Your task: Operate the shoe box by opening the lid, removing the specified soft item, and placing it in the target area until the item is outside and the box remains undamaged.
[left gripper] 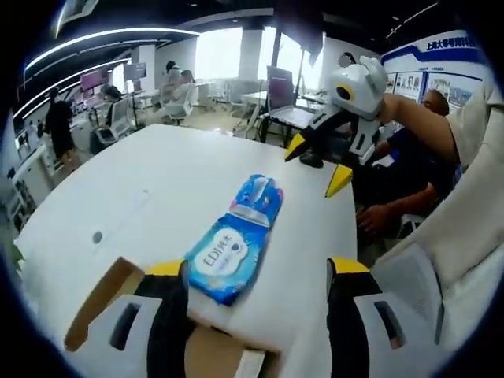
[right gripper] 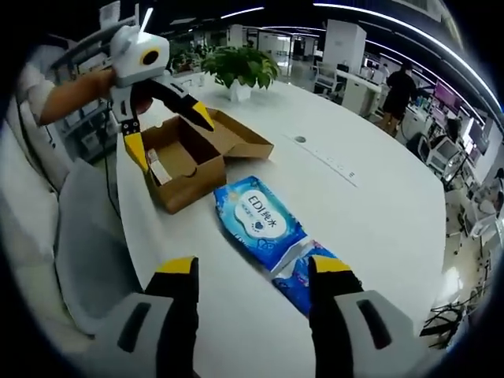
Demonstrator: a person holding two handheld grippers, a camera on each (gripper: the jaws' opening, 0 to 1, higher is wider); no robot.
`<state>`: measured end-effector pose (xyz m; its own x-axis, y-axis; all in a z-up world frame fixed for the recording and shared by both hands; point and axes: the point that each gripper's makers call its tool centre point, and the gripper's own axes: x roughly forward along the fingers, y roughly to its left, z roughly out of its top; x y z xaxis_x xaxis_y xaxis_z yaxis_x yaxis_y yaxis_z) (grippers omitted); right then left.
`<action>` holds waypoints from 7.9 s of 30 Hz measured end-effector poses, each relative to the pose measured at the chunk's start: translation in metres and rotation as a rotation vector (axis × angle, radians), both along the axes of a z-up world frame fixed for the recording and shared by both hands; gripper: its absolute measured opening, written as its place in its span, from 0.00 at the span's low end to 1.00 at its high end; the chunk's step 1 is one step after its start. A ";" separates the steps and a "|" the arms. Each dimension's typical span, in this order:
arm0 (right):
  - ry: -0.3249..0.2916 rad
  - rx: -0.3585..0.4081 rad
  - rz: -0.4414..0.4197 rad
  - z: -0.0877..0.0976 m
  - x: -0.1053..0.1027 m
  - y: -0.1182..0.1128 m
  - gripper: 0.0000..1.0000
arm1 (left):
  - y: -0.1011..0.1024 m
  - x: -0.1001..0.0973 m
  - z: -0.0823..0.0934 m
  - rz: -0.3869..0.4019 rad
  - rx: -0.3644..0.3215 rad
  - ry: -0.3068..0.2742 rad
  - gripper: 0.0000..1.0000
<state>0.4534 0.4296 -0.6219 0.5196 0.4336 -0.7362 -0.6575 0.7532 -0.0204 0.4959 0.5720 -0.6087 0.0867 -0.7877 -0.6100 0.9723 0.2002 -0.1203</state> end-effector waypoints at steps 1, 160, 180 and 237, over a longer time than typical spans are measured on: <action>0.001 0.003 0.010 0.001 -0.001 0.005 0.54 | 0.005 0.000 0.002 0.014 -0.008 0.001 0.74; 0.152 -0.098 0.733 -0.103 0.040 0.274 0.14 | 0.352 0.018 -0.108 1.083 0.056 0.220 0.02; 0.028 -0.012 0.680 -0.041 0.060 0.262 0.14 | 0.351 0.017 -0.108 1.089 0.062 0.226 0.02; -0.055 -0.190 0.538 0.005 0.121 0.044 0.14 | 0.349 0.018 -0.109 1.055 0.126 0.242 0.02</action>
